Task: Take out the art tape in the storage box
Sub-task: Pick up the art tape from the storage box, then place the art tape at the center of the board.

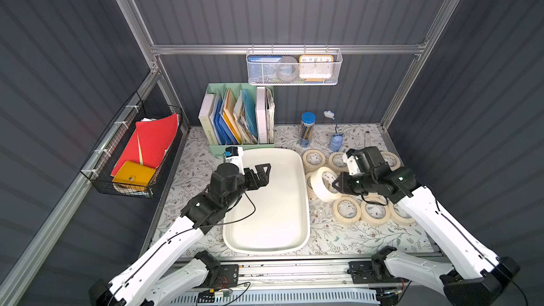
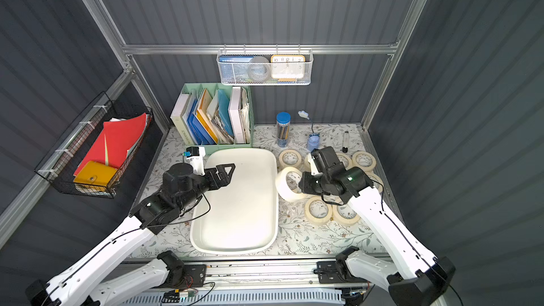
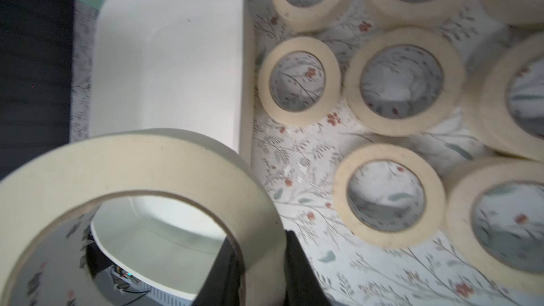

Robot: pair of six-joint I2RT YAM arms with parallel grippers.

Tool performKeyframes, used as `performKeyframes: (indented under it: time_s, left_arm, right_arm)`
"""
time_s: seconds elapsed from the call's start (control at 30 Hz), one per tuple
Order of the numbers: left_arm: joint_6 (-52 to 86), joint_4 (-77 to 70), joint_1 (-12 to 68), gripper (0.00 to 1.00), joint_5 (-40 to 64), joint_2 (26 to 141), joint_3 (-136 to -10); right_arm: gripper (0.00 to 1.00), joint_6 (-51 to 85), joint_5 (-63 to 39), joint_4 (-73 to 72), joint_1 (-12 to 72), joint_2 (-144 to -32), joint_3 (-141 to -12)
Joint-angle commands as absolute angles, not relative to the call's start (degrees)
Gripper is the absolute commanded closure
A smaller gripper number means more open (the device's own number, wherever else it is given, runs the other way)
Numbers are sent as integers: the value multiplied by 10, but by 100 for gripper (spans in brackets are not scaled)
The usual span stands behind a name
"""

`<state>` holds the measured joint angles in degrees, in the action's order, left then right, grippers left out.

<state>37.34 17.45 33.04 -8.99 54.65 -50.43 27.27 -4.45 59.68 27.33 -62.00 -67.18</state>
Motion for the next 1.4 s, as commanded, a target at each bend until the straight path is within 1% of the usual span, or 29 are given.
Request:
performKeyframes:
  time_s: [0.0,0.17,0.3,0.43,0.73,1.0,1.1,1.37]
  left_arm:
    - [386,255,310,3,-187,573,-493]
    - [391,221,252,6,-137,584,-458]
    - [388,227,220,7,-117,572,-444]
    - [383,233,202,7,-107,552,-437]
    - [371,217,192,7,-77,553,-438]
    - [368,201,187,8,-61,560,-435]
    - [367,200,187,7,-60,561,-435]
    - [366,199,186,7,-60,551,-436]
  right_arm:
    - [100,276,74,752,287,-605,-646]
    - [100,289,105,757,320,-611,-601]
    - [100,281,126,735,358,-657,-595]
    - [100,269,130,694,372,-721,-601]
    - [100,264,154,650,418,-848,-649]
    - [100,275,126,602,457,-878,-673]
    - [100,273,163,600,456,-894,-658]
    - [100,288,164,531,455,-924,-622]
